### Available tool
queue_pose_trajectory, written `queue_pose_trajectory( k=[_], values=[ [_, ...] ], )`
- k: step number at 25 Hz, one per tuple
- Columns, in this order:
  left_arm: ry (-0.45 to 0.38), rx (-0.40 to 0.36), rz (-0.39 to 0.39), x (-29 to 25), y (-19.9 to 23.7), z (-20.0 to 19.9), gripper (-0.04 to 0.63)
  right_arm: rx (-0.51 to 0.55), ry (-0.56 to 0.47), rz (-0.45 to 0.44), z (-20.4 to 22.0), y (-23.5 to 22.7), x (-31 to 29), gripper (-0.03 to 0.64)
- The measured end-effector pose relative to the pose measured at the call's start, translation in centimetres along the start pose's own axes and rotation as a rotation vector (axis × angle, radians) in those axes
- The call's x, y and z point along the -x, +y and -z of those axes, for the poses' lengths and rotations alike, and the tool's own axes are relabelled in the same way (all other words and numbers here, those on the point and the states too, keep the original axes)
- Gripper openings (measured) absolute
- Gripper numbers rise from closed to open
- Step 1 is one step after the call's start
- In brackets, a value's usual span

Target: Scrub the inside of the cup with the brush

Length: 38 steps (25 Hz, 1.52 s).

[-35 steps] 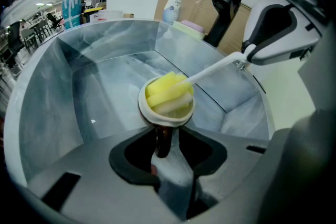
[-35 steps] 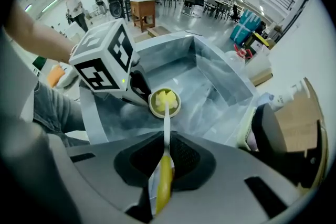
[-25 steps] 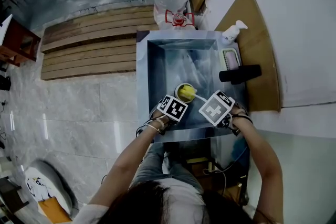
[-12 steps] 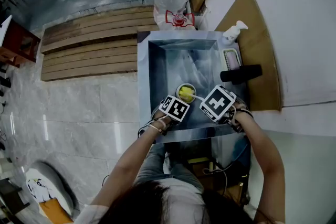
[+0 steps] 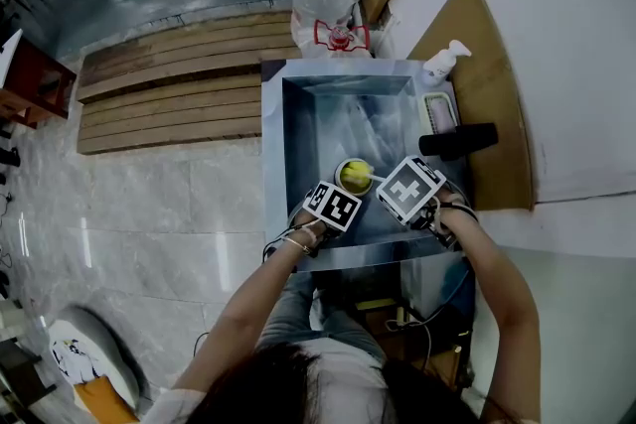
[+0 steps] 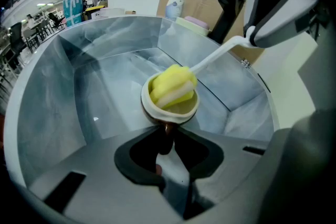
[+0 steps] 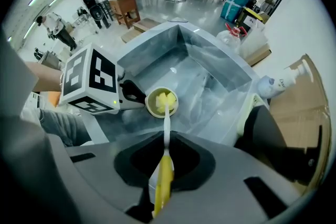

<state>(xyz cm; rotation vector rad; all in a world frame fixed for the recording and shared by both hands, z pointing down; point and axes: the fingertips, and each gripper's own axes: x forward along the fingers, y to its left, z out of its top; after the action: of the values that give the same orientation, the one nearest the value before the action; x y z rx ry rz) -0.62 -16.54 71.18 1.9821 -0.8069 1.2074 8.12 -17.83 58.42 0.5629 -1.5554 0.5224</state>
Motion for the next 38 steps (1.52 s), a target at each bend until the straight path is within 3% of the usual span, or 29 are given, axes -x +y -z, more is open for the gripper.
queue_pose_trajectory(
  k=[7,13,23,31,38],
  values=[
    [0.001,0.0,0.0,0.0,0.0,0.0,0.087,0.073,0.101,-0.032,1.4,1.3,0.2,0.049],
    [0.0,0.001,0.002,0.0,0.0,0.0,0.087,0.017,0.059,-0.145,0.4,2.5,-0.1,0.049],
    [0.001,0.0,0.001,0.0,0.0,0.1,0.087,-0.072,-0.053,-0.097,-1.8,0.0,0.9,0.049],
    [0.0,0.0,0.001,0.0,0.0,0.0,0.087,0.033,0.039,-0.007,-0.6,-0.3,-0.5,0.049],
    [0.0,0.0,0.0,-0.1,0.0,0.0,0.087,0.091,0.087,-0.029,0.3,1.1,-0.3,0.049]
  ],
)
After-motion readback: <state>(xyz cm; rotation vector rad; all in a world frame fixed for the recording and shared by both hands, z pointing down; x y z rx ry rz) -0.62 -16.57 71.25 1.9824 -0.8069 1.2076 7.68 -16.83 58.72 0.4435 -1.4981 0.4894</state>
